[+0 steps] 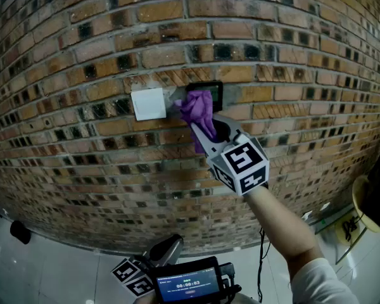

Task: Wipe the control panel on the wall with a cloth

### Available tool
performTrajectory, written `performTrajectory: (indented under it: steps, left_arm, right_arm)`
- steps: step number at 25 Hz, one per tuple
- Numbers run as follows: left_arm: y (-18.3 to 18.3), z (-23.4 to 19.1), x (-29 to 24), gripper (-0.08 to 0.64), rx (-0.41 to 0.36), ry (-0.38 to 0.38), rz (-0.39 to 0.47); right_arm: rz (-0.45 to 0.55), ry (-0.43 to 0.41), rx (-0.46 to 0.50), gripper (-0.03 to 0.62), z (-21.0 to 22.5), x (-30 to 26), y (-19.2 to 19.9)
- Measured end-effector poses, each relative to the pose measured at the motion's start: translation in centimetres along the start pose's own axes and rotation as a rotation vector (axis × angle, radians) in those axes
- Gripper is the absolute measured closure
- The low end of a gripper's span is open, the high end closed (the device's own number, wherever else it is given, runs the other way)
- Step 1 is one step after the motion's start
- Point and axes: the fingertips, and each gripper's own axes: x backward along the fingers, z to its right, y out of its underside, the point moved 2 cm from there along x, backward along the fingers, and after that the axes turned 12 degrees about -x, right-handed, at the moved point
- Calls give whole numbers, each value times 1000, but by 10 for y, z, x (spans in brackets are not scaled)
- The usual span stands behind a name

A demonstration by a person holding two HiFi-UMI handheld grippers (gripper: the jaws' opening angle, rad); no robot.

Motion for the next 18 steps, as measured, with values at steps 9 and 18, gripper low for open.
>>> performTrajectory:
  steps: [9, 18]
  left_arm:
    - [-10, -2, -2, 541, -24, -3, 8]
    - [-10, -3, 0, 541, -27, -12, 9]
  right_arm:
    - [23, -15, 51, 509, -6, -23, -16]
    - [10, -11, 70, 509, 0, -38, -15]
